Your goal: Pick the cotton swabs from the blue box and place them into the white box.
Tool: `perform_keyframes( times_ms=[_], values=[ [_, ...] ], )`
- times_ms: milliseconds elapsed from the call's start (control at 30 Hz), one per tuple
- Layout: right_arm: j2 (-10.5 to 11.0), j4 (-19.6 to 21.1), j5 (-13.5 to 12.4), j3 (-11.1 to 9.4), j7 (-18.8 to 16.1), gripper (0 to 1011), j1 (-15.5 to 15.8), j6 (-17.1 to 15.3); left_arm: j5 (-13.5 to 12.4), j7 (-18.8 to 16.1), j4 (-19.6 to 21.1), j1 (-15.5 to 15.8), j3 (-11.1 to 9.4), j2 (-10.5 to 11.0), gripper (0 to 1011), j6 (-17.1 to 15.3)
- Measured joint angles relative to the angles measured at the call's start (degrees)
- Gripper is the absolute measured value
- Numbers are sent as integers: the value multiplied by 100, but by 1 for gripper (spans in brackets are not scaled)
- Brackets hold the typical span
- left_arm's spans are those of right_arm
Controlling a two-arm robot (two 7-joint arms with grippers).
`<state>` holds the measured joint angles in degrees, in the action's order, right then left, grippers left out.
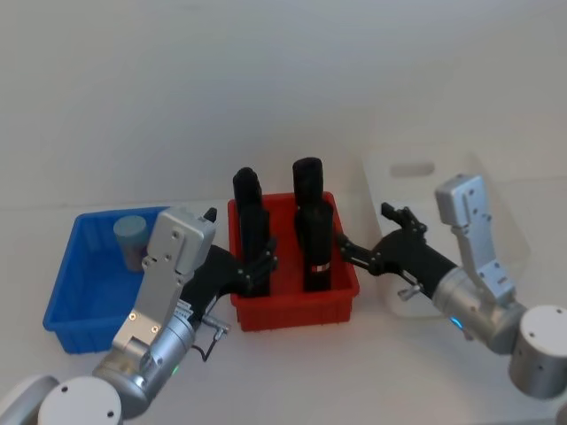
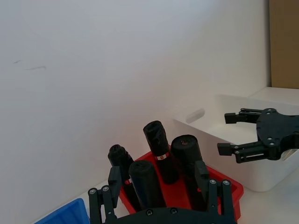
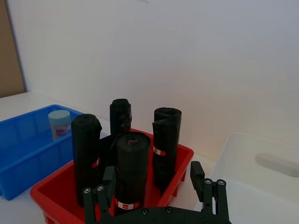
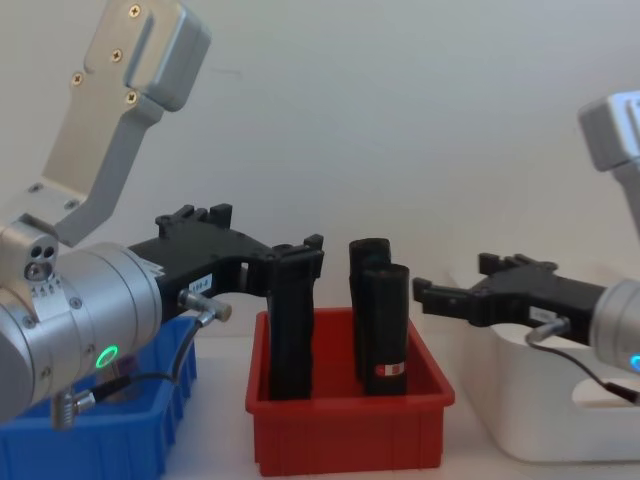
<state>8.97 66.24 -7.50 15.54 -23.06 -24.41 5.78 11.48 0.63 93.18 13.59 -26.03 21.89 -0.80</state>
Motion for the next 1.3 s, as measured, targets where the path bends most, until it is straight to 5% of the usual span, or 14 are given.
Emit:
perform_keyframes(
  times_ms=[633,1000,1133,1300],
  values=[
    [-523,-2163,132,174,-805,1000,-1300,784,0,0,0,0,0,0,1000,0],
    [-771,-3409,166,217,-932,732,-1966,1214,0,0,0,0,0,0,999,0],
    [-813,-3614,158,218,-957,570,-2075,1304,0,-1,0,0,0,0,1000,0],
    [-826,-3666,121,210,-981,536,-2110,1347,0,0,0,0,0,0,1000,0]
  ],
)
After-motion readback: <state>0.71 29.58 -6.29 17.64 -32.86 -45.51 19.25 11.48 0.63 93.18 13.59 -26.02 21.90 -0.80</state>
